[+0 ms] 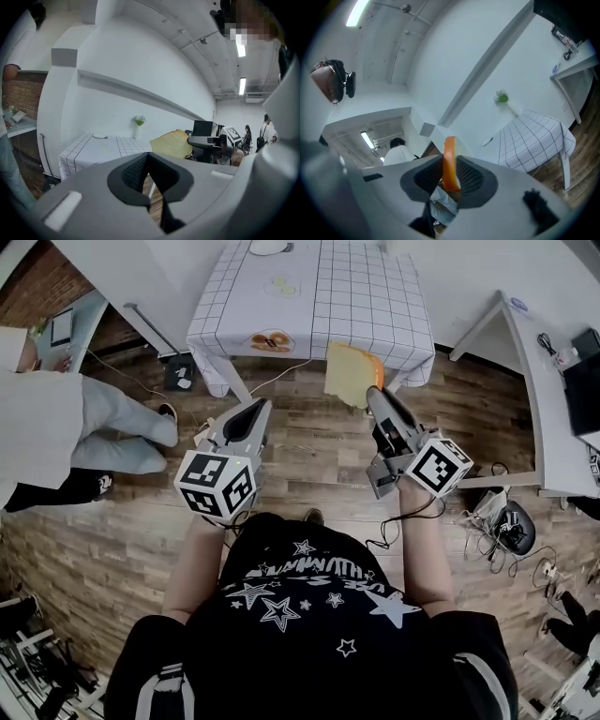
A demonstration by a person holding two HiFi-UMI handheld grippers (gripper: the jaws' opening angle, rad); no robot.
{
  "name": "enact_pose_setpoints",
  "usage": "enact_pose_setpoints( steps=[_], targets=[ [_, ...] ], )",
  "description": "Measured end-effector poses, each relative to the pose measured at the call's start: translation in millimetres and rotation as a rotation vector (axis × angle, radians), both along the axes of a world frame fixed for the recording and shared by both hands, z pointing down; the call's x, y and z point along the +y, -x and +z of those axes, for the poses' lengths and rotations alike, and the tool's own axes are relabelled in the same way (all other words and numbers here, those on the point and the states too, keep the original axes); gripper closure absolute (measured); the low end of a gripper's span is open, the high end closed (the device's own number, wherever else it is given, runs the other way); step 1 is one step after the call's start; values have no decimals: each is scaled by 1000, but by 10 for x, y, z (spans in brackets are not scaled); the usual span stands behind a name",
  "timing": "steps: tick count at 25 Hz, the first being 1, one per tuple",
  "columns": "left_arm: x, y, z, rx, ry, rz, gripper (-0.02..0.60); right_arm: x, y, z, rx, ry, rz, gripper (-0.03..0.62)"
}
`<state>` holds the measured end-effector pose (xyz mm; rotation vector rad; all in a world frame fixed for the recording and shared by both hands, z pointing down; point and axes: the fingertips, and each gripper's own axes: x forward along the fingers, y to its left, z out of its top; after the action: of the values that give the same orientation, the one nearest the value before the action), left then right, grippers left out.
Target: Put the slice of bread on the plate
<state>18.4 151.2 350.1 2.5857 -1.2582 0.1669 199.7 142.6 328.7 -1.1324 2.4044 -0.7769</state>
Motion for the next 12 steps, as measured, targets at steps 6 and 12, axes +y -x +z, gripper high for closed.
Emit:
enact_pose_setpoints(
  steps=[6, 12],
  targets=[
    [-75, 113, 102, -31, 43, -37, 572, -147, 4, 111, -53, 42, -18, 499],
    [-391, 159, 194, -25, 57, -33, 572, -402, 12, 277, -63, 87, 5, 499]
  ],
)
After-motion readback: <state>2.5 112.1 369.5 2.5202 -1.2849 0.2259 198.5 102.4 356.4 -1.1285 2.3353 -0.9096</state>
